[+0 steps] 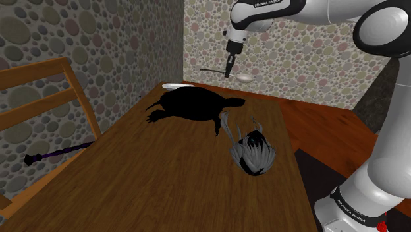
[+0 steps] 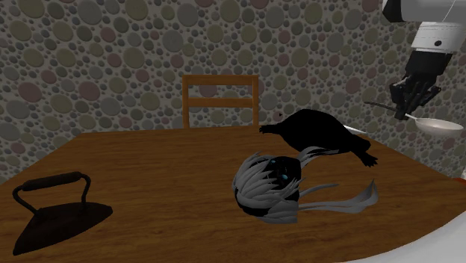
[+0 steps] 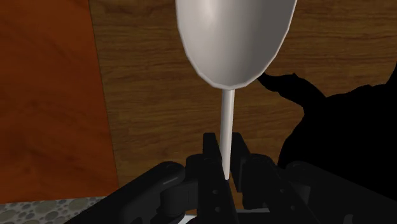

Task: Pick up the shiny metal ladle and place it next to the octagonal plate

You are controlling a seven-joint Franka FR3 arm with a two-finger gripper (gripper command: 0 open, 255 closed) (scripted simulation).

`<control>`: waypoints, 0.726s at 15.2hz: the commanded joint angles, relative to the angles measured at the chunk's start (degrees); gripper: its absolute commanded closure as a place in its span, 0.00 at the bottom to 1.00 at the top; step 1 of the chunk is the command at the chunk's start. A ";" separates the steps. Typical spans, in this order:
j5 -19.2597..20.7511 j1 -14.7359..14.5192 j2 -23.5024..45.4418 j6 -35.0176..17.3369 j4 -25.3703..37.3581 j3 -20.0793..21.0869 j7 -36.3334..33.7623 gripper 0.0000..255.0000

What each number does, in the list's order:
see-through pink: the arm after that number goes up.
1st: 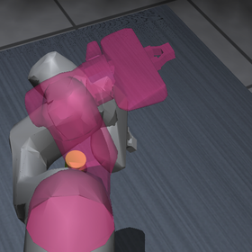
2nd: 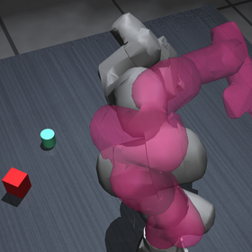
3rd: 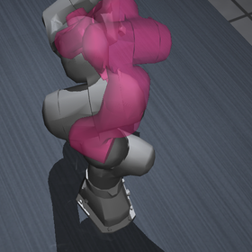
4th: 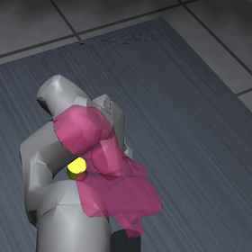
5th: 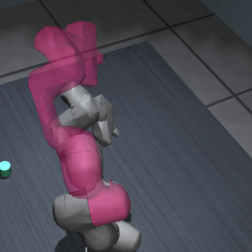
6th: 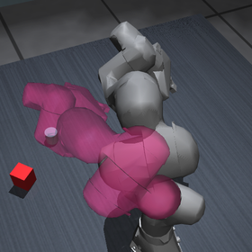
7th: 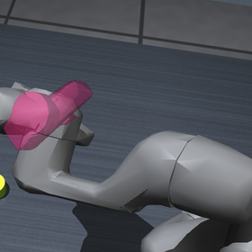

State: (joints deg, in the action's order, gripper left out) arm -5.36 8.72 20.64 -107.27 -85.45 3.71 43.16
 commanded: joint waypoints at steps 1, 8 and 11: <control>-0.04 0.06 0.31 -1.43 -1.12 -0.02 0.28 1.00; -0.16 0.04 1.31 -6.34 -5.05 -0.02 0.75 1.00; -0.21 0.02 1.92 -8.38 -6.49 -0.02 0.95 1.00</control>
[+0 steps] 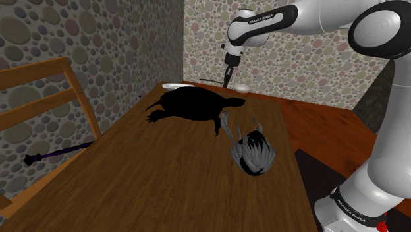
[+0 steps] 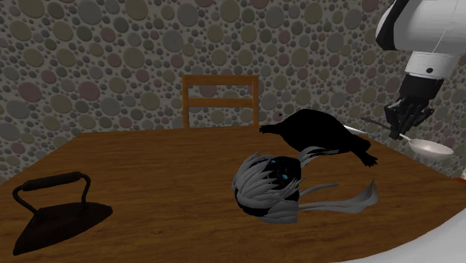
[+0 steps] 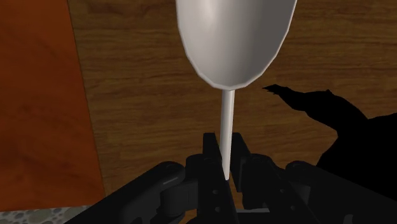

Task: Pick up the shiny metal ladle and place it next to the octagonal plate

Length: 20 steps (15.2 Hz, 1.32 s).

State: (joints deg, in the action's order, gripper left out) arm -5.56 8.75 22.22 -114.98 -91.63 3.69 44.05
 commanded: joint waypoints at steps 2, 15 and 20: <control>-0.04 -0.02 0.80 -2.01 -1.19 0.01 0.19 1.00; -0.18 -0.08 3.20 -7.47 -4.27 0.02 0.74 1.00; -0.18 -0.08 3.20 -7.48 -4.27 0.02 0.74 0.00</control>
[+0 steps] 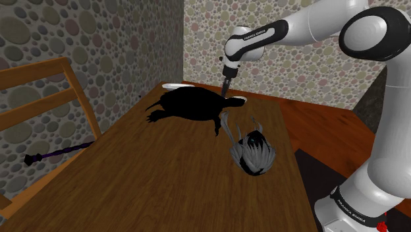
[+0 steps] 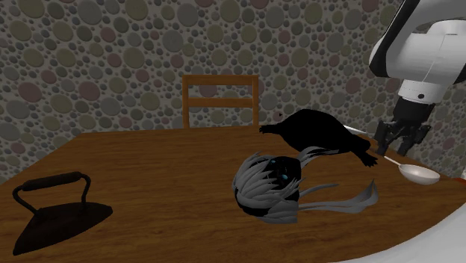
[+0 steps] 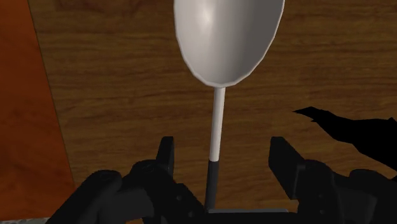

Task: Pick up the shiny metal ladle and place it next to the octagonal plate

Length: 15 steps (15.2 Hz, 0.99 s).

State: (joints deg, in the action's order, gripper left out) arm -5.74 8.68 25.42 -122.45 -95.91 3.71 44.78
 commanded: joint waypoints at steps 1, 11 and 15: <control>0.00 0.00 0.00 0.00 0.00 0.00 0.00 0.00; 0.07 0.44 -2.83 6.06 3.20 -0.14 -0.07 0.00; 0.07 0.44 -2.82 6.06 3.21 -0.14 -0.07 0.00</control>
State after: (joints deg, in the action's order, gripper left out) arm -5.67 9.11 22.61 -116.42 -92.71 3.57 44.71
